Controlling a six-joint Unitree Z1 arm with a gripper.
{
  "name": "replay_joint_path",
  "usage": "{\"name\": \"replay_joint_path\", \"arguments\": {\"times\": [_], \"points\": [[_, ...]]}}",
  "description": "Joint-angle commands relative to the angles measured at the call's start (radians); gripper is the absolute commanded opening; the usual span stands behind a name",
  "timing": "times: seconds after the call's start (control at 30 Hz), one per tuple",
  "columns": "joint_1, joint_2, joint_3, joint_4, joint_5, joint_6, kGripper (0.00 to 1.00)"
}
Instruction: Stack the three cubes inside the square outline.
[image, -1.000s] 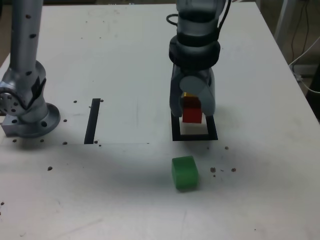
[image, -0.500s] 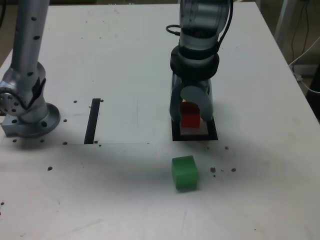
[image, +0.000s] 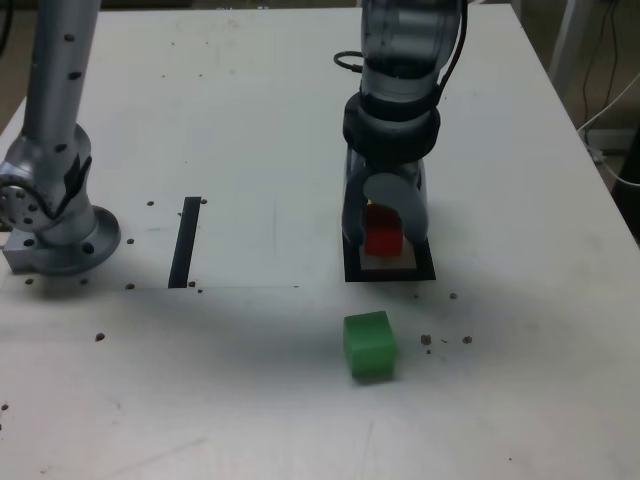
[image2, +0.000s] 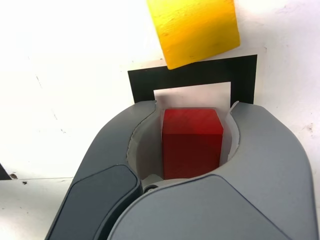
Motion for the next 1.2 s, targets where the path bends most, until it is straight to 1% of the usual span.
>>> {"name": "replay_joint_path", "arguments": {"times": [0.0, 0.1, 0.13, 0.3, 0.37, 0.43, 0.5, 0.63, 0.87, 1.0, 1.17], "points": [[0.001, 0.010, -0.004, 0.000, -0.005, 0.007, 0.42], [0.001, 0.015, -0.004, 0.001, -0.007, 0.015, 0.55], [0.001, 0.015, -0.004, 0.001, -0.008, 0.018, 0.62], [0.001, 0.010, -0.003, -0.001, -0.004, 0.026, 0.86], [0.001, 0.004, -0.003, 0.003, 0.000, 0.022, 0.93], [0.001, -0.003, -0.003, 0.009, 0.006, 0.016, 0.98], [0.001, -0.011, -0.004, 0.021, 0.014, 0.005, 0.99], [0.001, -0.034, -0.011, 0.051, 0.028, -0.010, 0.99], [0.010, -0.083, -0.048, 0.125, 0.029, -0.014, 0.99], [0.043, -0.108, -0.051, 0.154, 0.032, -0.016, 0.99], [0.102, -0.104, -0.036, 0.162, 0.033, -0.017, 0.99]]}}
